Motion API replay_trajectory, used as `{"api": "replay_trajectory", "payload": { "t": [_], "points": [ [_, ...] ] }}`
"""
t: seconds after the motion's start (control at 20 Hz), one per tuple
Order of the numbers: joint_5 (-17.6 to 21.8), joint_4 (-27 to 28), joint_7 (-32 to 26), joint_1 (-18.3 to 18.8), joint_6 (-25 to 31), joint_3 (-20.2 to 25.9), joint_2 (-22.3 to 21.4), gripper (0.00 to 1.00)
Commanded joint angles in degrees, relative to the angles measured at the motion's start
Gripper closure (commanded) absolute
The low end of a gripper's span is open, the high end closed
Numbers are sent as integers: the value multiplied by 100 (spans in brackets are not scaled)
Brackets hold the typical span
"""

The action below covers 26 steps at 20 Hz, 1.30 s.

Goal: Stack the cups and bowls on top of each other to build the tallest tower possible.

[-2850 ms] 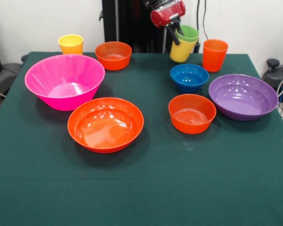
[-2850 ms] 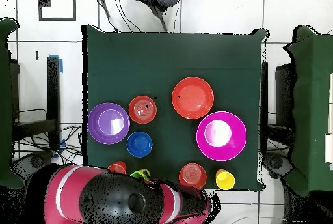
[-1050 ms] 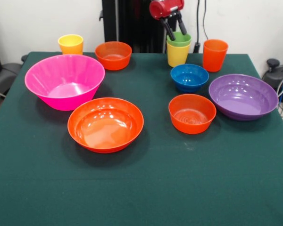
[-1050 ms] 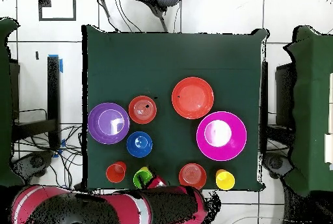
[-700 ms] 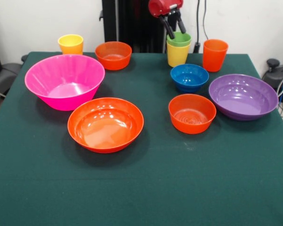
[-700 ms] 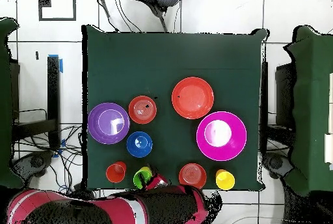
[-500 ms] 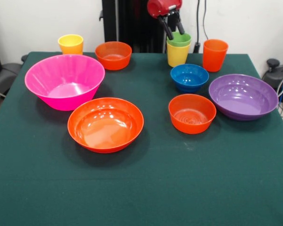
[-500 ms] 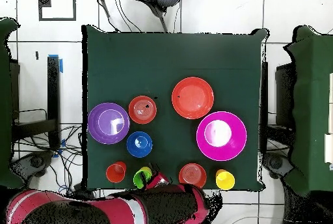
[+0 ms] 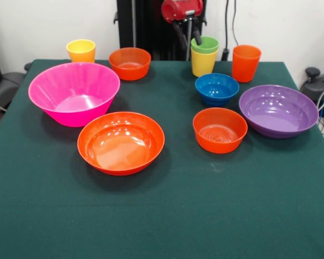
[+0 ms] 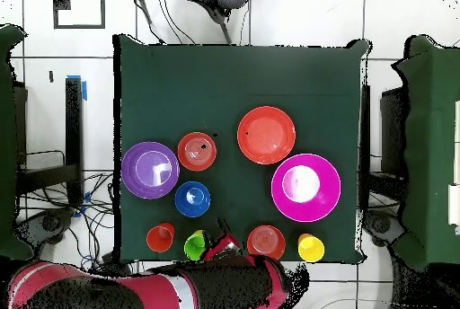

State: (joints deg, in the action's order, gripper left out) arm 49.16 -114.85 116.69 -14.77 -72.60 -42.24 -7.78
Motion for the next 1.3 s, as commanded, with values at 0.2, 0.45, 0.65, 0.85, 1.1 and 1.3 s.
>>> {"api": "replay_trajectory", "payload": {
  "t": [0.2,0.45,0.65,0.85,1.1,1.3],
  "points": [
    [-400,874,-668,-4,1001,258,348,0],
    [-456,895,-896,114,837,209,474,0],
    [-547,945,-1032,177,753,171,625,0],
    [-536,974,-986,153,729,114,641,0],
    [-716,979,-1043,98,703,58,756,0],
    [-713,988,-979,39,706,15,796,0]
  ]
}}
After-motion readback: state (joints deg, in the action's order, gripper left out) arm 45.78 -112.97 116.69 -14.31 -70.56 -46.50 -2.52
